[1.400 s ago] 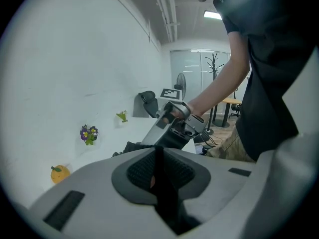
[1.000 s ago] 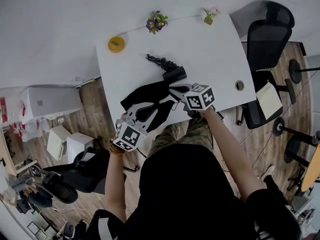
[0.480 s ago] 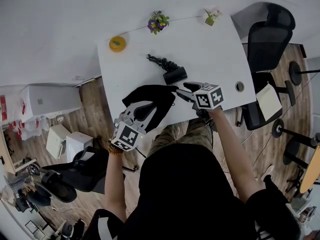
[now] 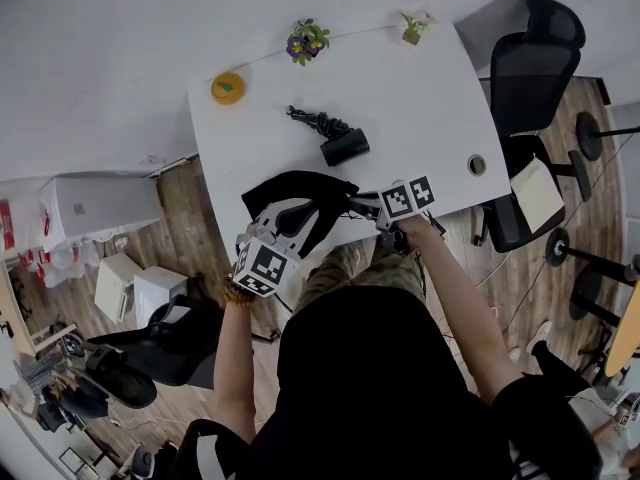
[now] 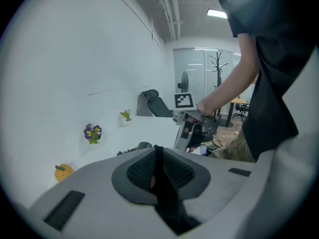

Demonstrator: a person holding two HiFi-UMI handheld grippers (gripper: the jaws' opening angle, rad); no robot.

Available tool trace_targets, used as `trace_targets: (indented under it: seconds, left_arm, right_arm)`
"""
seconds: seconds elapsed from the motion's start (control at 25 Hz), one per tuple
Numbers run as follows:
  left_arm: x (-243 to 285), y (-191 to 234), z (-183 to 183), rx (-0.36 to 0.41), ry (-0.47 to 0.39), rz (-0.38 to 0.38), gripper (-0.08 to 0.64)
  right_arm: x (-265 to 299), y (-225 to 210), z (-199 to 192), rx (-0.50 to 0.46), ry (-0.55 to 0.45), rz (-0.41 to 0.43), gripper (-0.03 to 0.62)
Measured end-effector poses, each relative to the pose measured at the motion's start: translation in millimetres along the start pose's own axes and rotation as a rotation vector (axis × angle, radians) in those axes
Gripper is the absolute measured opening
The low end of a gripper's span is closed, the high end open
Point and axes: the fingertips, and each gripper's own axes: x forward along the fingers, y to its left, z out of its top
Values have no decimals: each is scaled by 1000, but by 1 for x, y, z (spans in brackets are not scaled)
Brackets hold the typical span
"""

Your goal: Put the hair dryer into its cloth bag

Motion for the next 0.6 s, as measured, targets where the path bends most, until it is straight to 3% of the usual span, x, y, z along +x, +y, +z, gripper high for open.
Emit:
trace_targets:
  seconds: [0.28,0.36,0.52,0.6]
  left_arm:
    - [0,3,-4,-19,6,21,61]
    - [-3,3,-2,-14,3,16,61]
    - [-5,-4,2,6,5,-16,61]
    - [-3,-8,1,12,10,-23,61]
  right_arm:
    - [-20,-7,-60,-140,201,-53,60]
    - [-27,-7,-64,-180,207,-57,61]
    - [-50,10,-14,-410,-73,-103,128]
    - [-46,26,4,-516,-134,-90,160]
